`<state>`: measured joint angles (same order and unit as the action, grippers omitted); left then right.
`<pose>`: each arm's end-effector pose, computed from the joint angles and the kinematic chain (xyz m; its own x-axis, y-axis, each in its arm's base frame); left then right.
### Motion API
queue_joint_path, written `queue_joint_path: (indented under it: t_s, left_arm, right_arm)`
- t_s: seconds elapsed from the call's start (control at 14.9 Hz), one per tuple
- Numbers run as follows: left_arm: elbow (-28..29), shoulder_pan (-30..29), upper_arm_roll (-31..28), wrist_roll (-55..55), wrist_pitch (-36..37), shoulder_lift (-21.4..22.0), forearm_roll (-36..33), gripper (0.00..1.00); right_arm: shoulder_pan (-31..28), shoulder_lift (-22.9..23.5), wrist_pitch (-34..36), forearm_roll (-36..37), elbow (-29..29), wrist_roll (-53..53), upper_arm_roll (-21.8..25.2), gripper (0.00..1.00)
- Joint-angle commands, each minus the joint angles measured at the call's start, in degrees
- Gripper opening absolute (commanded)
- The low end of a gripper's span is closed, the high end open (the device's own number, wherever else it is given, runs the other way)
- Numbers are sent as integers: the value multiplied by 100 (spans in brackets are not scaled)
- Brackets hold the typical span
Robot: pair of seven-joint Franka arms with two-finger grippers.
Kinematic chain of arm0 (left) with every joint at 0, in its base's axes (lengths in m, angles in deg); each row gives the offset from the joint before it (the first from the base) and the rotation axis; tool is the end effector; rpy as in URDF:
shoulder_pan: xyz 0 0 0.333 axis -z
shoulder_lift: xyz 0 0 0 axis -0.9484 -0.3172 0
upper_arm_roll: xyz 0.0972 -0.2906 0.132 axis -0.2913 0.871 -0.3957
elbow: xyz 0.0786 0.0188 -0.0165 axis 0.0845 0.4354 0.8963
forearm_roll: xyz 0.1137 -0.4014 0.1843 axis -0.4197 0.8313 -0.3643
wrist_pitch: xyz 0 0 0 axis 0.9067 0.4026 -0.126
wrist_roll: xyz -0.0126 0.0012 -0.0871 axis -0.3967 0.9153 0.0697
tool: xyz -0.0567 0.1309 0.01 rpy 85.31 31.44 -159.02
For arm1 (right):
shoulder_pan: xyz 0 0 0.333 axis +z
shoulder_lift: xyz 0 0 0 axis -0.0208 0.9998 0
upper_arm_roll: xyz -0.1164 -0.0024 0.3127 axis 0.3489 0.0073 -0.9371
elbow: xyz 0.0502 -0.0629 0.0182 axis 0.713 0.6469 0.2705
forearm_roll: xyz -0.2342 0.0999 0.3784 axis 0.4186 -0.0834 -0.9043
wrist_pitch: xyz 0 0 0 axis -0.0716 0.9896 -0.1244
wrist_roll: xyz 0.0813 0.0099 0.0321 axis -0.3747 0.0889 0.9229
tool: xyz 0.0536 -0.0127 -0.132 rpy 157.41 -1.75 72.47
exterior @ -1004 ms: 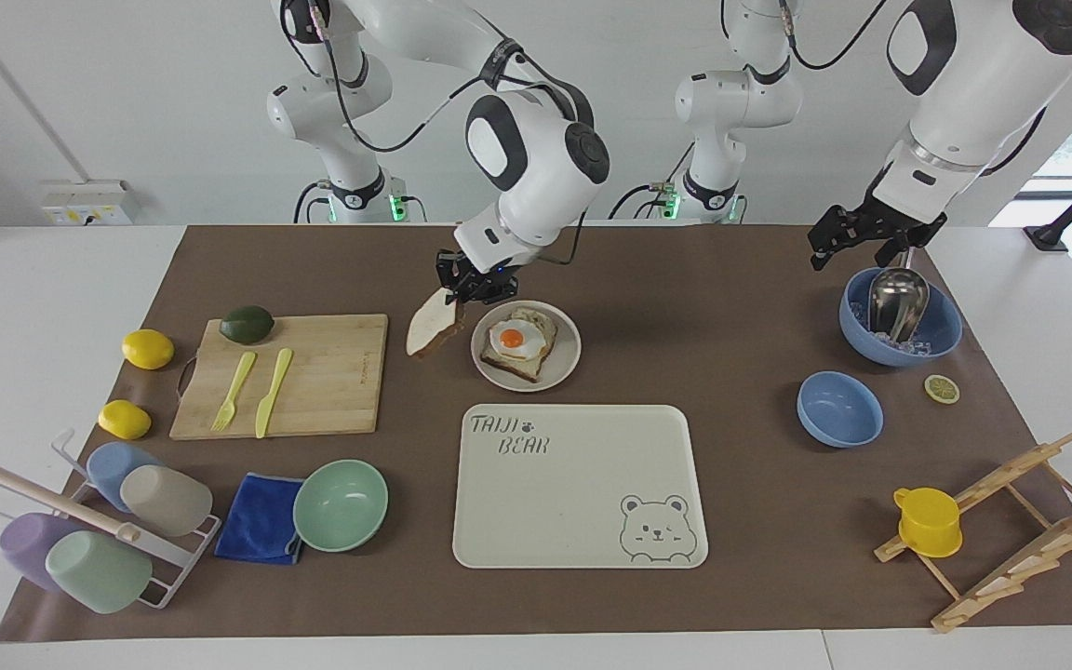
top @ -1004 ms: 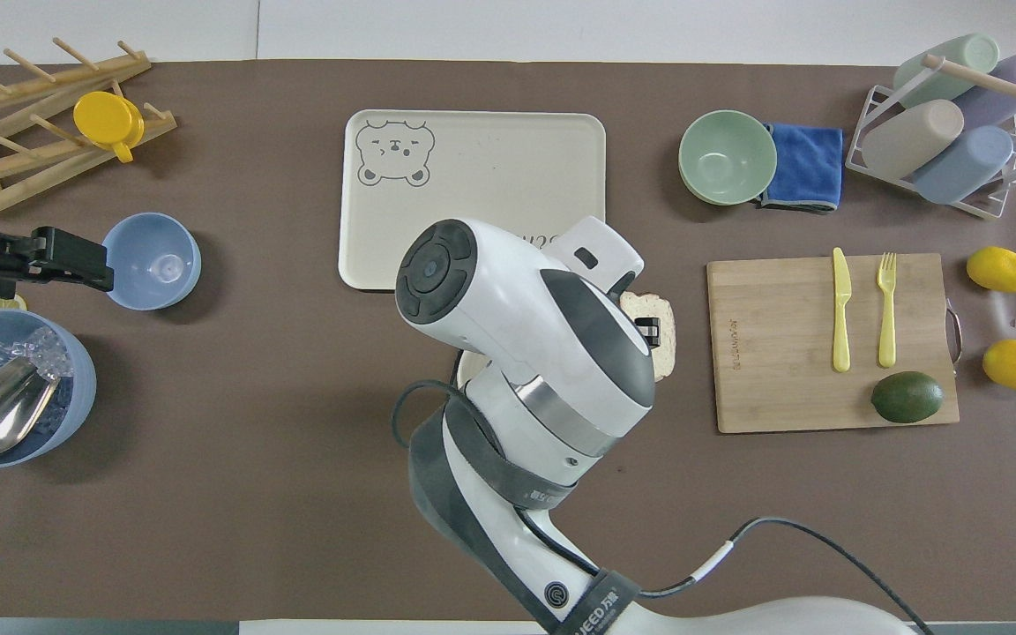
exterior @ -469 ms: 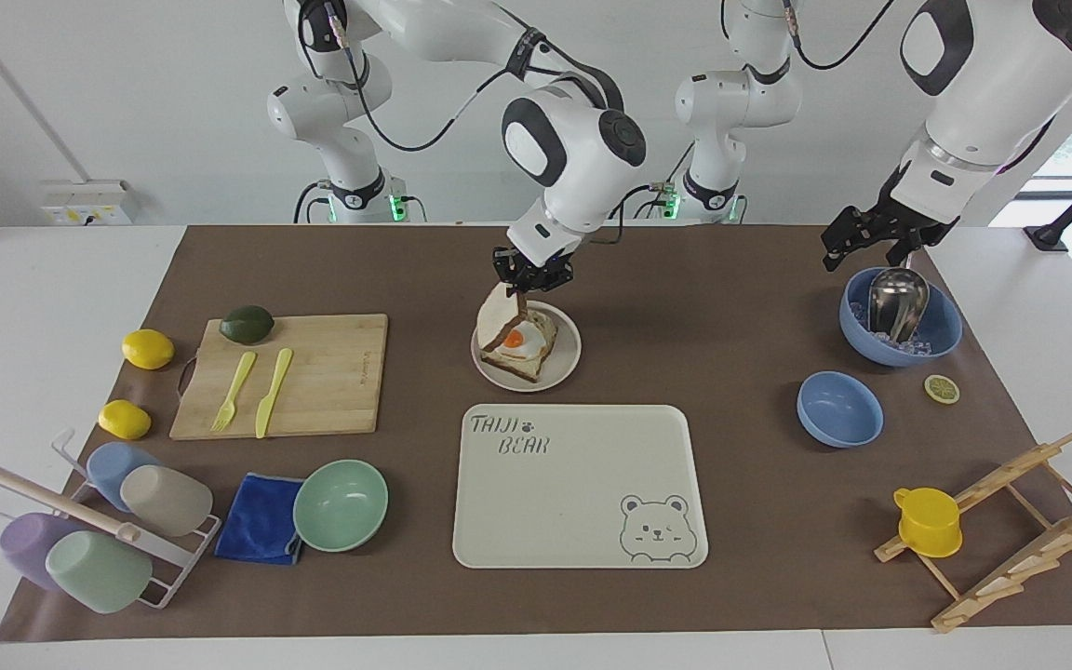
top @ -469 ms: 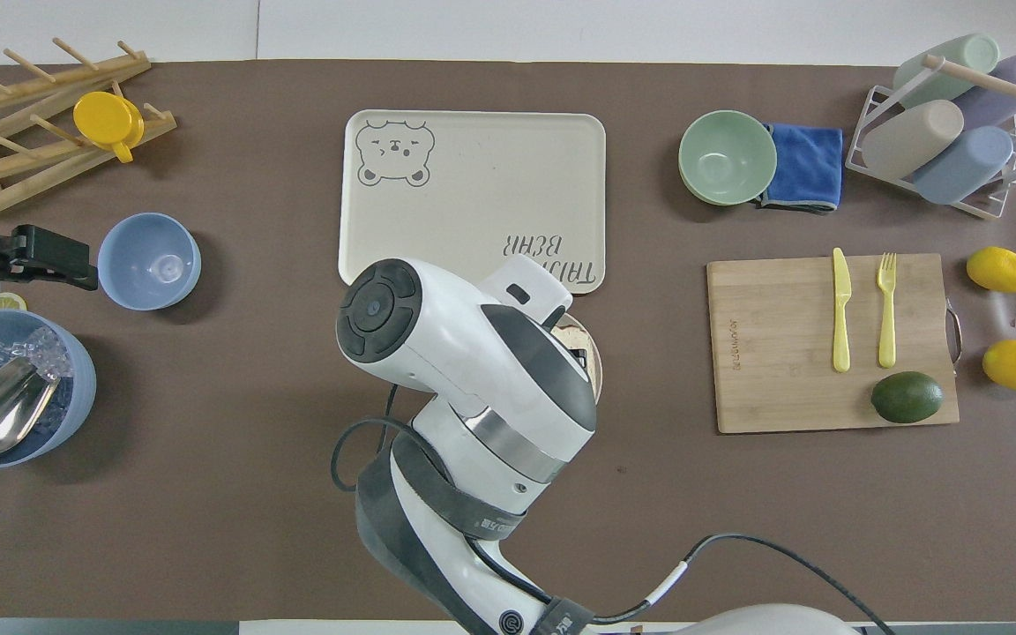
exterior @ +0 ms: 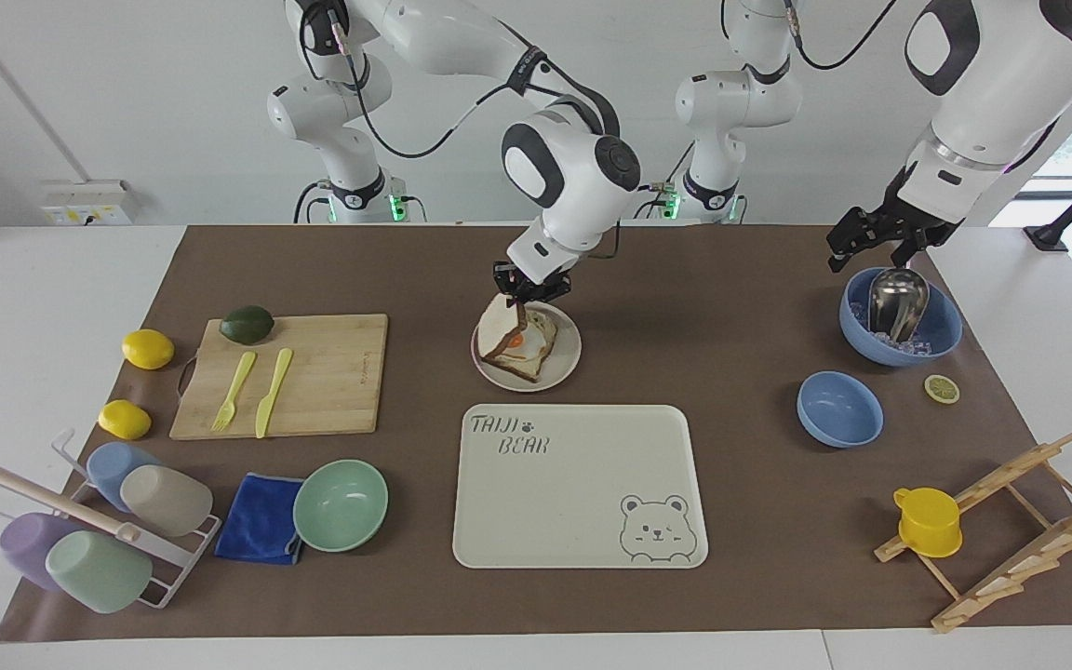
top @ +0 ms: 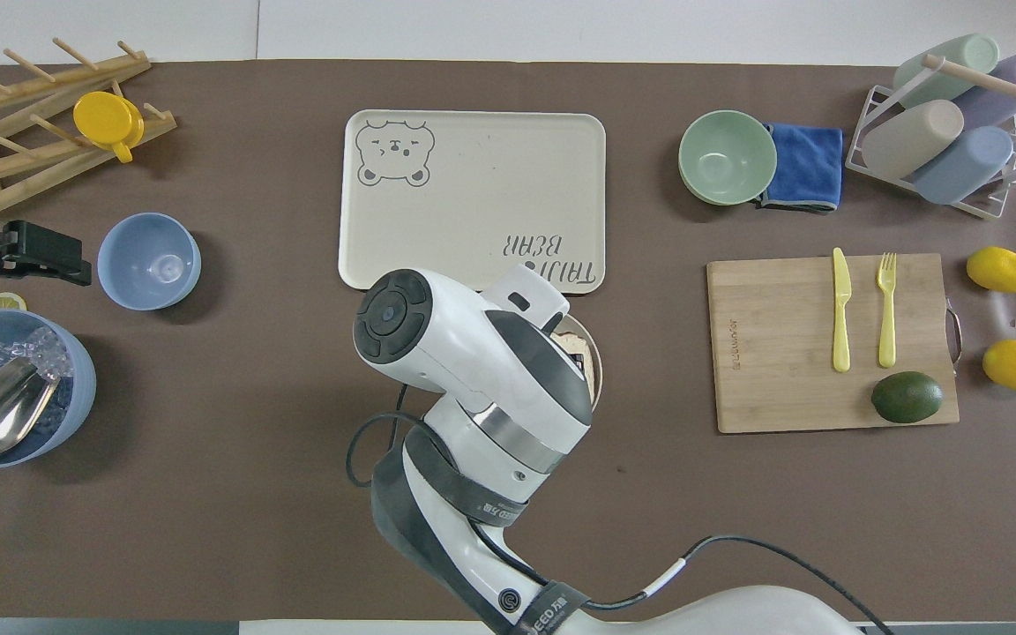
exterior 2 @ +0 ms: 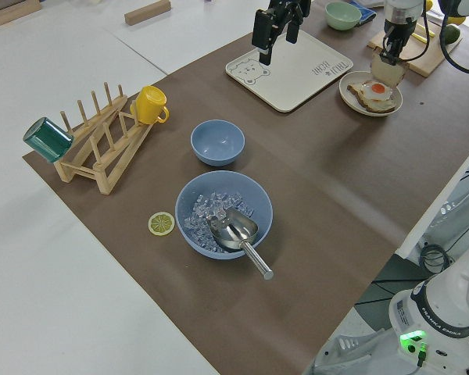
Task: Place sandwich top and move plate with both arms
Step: 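Carry the bread over the plate and lower it onto the egg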
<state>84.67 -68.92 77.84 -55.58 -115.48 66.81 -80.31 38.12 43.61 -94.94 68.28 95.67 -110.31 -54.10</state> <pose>0.6139 -0.0367 0.5832 0.9986 0.0233 -0.0468 0.0245 -0.9994 0.0261 0.5294 0.4425 0.3536 0.9919 0.0013 -0.1272 0.0472 -0.9325 0.3581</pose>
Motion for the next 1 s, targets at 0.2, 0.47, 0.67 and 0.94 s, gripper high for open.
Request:
queue_joint_path:
  t_s: [0.2, 0.47, 0.67, 0.94]
  left_arm:
    - [84, -48, 34, 15, -89, 85, -74, 100]
    - [93, -48, 34, -3, -89, 93, -74, 100]
    - [93, -39, 34, -3, -80, 93, -74, 100]
    - [101, -22, 43, -143, -176, 93, -74, 100]
  right_arm:
    - [-55, -192, -571, -445, 431, -193, -31, 0]
    - [-64, -209, -870, -507, 589, -193, -31, 0]
    - [-100, -262, -1221, -639, 782, -201, -31, 19]
    - [-108, -253, -1599, -946, 809, -210, -31, 30]
